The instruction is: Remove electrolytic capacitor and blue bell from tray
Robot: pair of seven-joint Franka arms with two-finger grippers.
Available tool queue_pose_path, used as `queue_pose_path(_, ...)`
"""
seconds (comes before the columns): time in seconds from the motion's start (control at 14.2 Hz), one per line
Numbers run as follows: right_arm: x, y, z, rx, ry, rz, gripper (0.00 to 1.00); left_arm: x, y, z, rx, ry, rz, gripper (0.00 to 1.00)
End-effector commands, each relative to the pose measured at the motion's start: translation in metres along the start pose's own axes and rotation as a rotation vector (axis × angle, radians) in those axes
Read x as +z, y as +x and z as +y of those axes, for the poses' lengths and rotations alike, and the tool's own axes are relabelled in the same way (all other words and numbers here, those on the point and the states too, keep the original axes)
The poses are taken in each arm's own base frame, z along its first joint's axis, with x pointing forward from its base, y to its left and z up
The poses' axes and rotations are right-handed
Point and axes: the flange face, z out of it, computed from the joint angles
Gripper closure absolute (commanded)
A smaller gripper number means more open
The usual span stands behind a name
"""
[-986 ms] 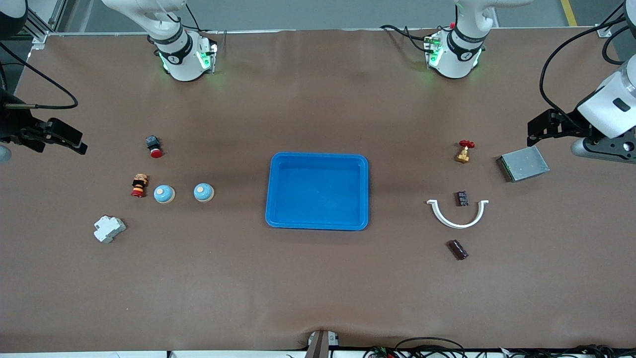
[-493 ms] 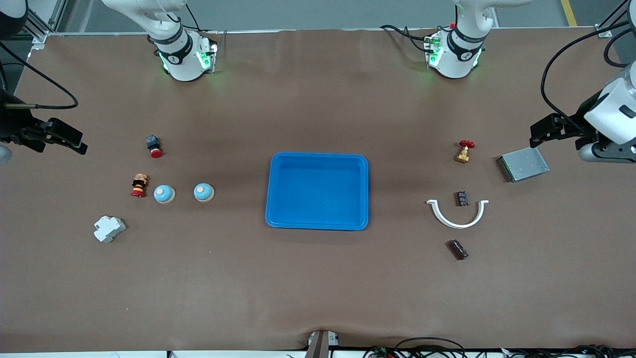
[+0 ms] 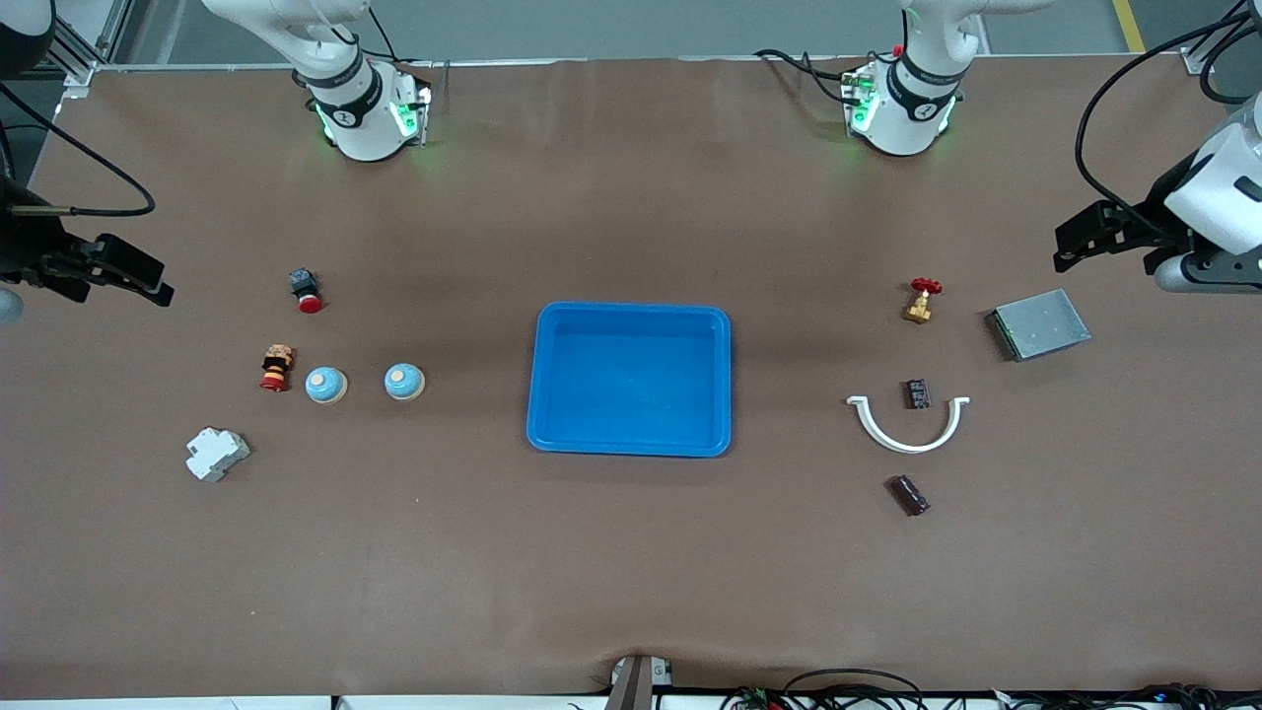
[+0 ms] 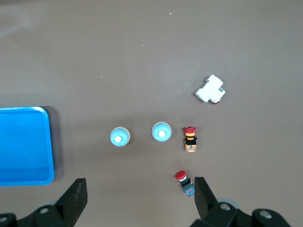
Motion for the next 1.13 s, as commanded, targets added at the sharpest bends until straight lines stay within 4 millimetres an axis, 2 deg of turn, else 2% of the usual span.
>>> queue_pose_path(0.0,-0.001,-0.003,-0.002,0.016,0.012,0.004,0.0,0.001,-0.001,-0.005,-0.004,-0.017,0.006,0.0)
queue_pose_path(0.14,-0.001,-0.003,-0.003,0.015,0.013,0.003,0.0,-0.006,0.002,-0.005,-0.007,-0.019,0.023,0.0)
queue_pose_path(0.35,-0.001,-0.003,-0.003,0.014,0.012,0.004,0.0,-0.007,0.005,0.021,0.023,-0.017,0.031,0.0)
queue_pose_path(1.06,-0.004,-0.004,-0.002,0.017,0.013,0.007,0.0,-0.006,0.005,0.014,0.016,-0.014,0.029,0.0)
